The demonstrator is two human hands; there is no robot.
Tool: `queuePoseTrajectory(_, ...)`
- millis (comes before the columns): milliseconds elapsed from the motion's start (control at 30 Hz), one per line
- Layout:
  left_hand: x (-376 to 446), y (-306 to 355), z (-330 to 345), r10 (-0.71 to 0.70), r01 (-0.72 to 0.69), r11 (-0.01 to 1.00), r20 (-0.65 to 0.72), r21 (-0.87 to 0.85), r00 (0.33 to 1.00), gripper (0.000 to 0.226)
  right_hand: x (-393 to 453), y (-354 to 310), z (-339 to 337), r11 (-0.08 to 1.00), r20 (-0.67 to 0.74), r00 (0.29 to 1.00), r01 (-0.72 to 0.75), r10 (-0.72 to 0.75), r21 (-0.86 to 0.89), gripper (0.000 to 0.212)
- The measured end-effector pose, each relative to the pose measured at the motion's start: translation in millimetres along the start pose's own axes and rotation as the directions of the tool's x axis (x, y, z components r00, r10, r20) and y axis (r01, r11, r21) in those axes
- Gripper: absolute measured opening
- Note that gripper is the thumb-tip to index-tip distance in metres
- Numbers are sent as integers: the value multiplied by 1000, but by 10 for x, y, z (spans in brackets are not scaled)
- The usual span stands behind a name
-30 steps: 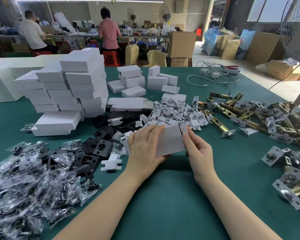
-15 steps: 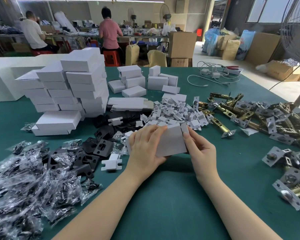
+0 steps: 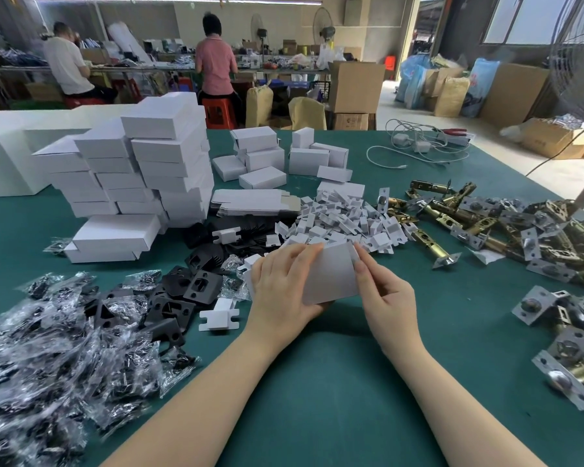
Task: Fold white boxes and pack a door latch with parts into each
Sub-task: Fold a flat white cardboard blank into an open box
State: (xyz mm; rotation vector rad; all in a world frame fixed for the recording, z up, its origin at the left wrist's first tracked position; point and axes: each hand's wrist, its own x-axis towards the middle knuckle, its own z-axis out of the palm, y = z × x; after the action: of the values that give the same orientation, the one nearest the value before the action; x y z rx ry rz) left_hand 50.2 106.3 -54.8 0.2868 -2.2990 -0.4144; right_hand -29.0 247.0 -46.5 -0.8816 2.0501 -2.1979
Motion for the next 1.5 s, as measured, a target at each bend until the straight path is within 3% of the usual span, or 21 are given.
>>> queuePoseTrajectory(133, 6, 0, 3, -45, 45, 999, 9, -20, 999, 93, -6, -11, 2, 994, 115, 993, 44, -33, -96, 36)
queuePoseTrajectory(400, 18, -114, 2, -50, 50, 999, 16, -6, 999, 100, 12, 20, -35, 988, 390, 918, -7, 69, -157, 53)
queuePoseTrajectory(500, 27, -118, 37, -60, 60, 998, 38, -4, 997, 102, 27, 31, -31, 991, 321, 940, -81, 111, -105, 46)
queuePoseTrajectory(733, 17, -33, 64, -117, 119, 986, 19, -120, 993, 90, 18, 72, 29, 996, 26, 996, -83, 83, 16, 34)
queuePoseTrajectory(800, 8, -39, 60, -122, 124, 984, 17, -131, 992, 90, 11, 79, 42, 998, 47, 997, -67, 68, -16, 37)
queuePoseTrajectory(967, 10, -75, 21, -173, 178, 973, 44, -147, 984, 90, 11, 77, 9, 992, 250, 967, -12, 42, -123, 47)
queuePoseTrajectory(1067, 18, -60, 24, -172, 177, 975, 52, -136, 984, 88, -1, 62, 38, 990, 203, 979, 6, 22, -138, 48)
queuePoseTrajectory(1233, 34, -9, 47, -232, 241, 951, 67, -196, 970, 89, -22, 46, 80, 999, -17, 1000, -26, 26, -19, 39)
queuePoseTrajectory(1500, 6, -12, 27, -225, 238, 952, 87, -193, 970, 91, -48, 32, 47, 978, 32, 991, 136, -132, -155, 33)
